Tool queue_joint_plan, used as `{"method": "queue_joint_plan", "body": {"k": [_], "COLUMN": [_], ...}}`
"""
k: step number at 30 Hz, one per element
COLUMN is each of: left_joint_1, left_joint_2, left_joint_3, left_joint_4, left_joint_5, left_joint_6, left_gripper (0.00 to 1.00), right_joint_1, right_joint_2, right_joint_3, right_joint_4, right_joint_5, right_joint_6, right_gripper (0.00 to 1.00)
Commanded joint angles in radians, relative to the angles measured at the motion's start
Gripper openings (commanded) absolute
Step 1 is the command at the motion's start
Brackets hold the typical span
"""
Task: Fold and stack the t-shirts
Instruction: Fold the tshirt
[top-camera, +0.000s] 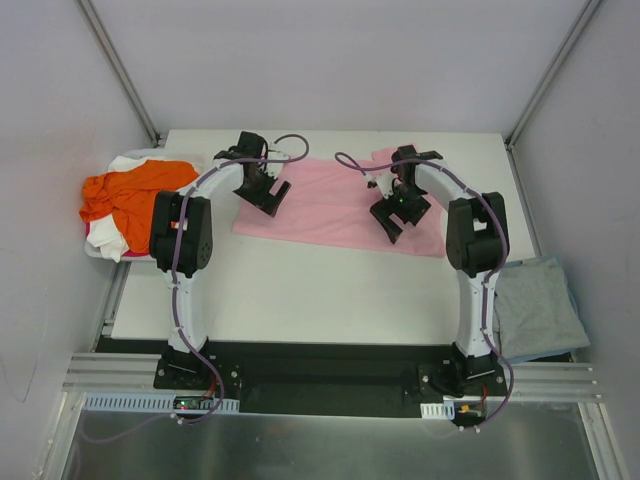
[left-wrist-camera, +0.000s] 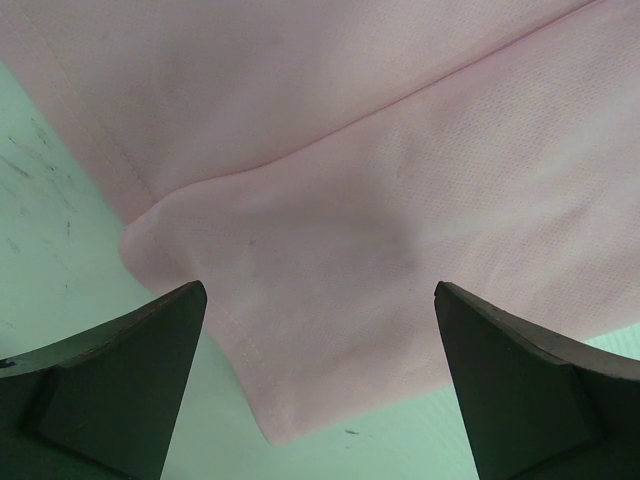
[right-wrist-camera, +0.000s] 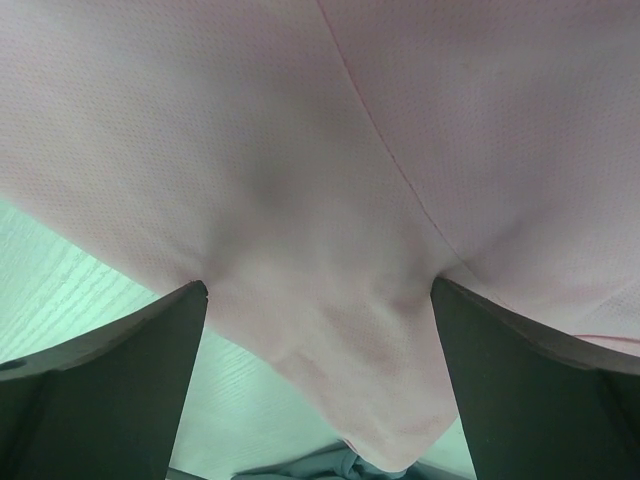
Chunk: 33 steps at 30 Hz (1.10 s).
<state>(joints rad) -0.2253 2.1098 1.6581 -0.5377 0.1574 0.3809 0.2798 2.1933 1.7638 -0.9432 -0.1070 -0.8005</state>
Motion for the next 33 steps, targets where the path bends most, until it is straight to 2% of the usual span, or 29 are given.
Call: {"method": "queue_joint_plan", "body": {"k": [1, 14, 33], "left_joint_1": [0.003, -0.042, -0.049], "left_joint_2": [0.004, -0.014, -0.06], "left_joint_3": [-0.02, -0.084, -0.136], "left_joint_4": [-0.033, -0.034, -0.073], "left_joint_5": [0.008, -0.107, -0.039], "left_joint_6": [0.0, 0.009, -0.002], "left_gripper": [0.99, 0.99, 0.99], "right_joint_1": [-0.005, -0.005, -0.005], "right_joint_2": [0.0, -0.023, -0.056], "right_joint_3": [0.023, 0.014, -0.032], "right_joint_4": [-0.043, -0.046, -0.08], "right_joint_5": [-0.043, -0.033, -0.045], "right_joint_6": [-0.005, 0.004, -0.009], "right_gripper": [1.0, 1.0, 1.0]}}
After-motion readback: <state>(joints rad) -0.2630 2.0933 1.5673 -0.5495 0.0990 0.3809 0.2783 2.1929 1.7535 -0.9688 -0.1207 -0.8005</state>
